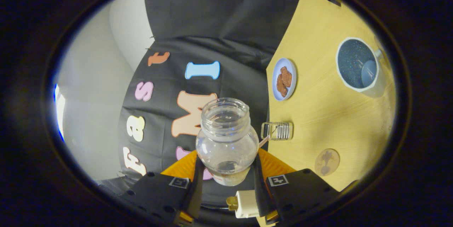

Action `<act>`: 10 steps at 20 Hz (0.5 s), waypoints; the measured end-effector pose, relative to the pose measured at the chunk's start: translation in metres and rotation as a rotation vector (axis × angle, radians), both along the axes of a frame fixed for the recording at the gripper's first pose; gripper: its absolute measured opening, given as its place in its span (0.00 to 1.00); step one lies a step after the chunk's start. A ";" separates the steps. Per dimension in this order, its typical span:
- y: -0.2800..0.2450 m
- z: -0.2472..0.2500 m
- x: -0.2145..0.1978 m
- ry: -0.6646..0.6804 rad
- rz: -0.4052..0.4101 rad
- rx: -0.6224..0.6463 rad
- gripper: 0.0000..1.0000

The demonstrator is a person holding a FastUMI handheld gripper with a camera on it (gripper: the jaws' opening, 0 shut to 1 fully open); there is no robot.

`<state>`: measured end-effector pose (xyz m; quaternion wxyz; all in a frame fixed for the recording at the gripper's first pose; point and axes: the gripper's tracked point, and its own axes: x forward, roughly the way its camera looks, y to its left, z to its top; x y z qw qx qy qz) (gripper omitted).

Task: Take the bottle from table, then pour the juice into the cup, finally place the bottle on the coaster

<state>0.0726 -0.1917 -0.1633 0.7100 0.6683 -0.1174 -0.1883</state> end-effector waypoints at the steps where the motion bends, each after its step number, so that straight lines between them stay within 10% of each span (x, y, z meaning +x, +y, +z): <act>1: -0.005 0.000 0.000 -0.013 -0.018 0.020 0.66; 10: -0.036 -0.004 -0.014 -0.088 -0.126 0.130 0.66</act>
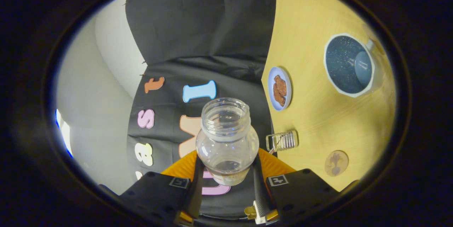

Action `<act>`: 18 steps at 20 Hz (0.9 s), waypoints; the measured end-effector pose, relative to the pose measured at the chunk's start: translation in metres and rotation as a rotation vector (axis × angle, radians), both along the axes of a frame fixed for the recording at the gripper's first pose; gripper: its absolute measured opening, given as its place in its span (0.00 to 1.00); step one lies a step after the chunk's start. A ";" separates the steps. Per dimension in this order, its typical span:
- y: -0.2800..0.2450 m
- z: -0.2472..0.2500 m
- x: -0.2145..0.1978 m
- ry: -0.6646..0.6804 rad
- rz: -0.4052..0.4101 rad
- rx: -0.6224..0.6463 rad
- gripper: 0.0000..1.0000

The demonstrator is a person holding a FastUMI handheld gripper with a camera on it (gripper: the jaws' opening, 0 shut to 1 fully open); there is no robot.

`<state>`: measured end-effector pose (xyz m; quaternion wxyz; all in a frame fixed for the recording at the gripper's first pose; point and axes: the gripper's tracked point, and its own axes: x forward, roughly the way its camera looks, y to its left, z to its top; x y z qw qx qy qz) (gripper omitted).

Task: Take the bottle from table, then pour the juice into the cup, finally place the bottle on the coaster

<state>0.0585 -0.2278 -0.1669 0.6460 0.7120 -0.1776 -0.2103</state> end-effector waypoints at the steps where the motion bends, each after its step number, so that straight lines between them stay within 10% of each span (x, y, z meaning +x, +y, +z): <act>1: -0.001 0.001 -0.002 -0.004 -0.005 0.007 0.66; 18: -0.014 0.012 -0.001 -0.061 -0.066 0.068 0.65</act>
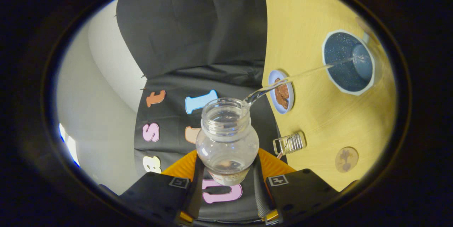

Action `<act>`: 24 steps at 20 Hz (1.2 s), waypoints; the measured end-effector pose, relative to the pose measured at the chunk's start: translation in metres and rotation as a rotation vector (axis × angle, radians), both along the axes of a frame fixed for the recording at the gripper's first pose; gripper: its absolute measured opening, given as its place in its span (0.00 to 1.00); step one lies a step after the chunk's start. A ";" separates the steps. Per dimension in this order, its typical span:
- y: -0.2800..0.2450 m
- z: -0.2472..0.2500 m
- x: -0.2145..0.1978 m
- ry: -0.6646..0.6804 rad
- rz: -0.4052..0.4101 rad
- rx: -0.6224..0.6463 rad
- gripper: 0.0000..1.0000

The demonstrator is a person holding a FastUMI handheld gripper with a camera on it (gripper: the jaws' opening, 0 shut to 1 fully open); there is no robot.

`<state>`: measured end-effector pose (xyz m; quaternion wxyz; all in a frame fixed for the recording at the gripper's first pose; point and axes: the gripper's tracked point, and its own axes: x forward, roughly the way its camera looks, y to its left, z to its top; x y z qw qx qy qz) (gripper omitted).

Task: Take the bottle from table, then pour the juice into the cup, finally place the bottle on the coaster

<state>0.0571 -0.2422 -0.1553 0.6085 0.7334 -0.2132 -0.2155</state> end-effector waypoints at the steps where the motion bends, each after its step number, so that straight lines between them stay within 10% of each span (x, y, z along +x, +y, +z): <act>1: 0.000 0.001 -0.001 -0.002 -0.002 0.003 0.65; 24: -0.009 0.024 0.003 -0.101 -0.065 0.072 0.65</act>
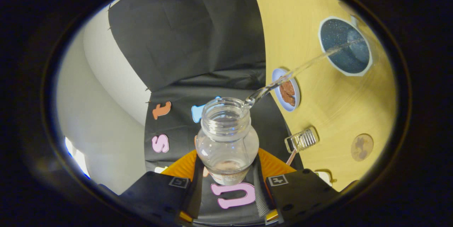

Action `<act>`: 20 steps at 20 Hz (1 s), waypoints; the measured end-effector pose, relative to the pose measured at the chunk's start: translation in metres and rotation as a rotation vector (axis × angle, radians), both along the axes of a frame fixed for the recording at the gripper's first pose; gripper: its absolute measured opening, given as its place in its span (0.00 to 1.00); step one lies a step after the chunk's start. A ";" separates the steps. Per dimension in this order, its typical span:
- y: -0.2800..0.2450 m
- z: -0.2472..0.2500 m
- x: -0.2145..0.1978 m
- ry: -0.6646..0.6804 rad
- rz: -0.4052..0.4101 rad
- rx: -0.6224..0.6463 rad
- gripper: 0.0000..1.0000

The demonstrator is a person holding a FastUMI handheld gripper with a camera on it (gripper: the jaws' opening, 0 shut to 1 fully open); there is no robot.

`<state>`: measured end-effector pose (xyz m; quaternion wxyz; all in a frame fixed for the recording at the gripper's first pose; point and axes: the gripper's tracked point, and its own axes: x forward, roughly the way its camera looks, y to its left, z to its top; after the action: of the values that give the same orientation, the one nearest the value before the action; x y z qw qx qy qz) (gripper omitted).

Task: Take the bottle from table, then pour the juice into the cup, finally place the bottle on the coaster

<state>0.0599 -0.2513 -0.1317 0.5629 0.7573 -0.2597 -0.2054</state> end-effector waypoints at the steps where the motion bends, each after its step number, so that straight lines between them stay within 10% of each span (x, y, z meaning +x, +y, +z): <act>1: -0.002 0.003 0.000 -0.009 -0.005 0.004 0.65; 20: -0.012 0.022 -0.004 -0.119 -0.069 0.071 0.65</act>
<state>0.0563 -0.2630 -0.1098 0.5119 0.7782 -0.3111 -0.1886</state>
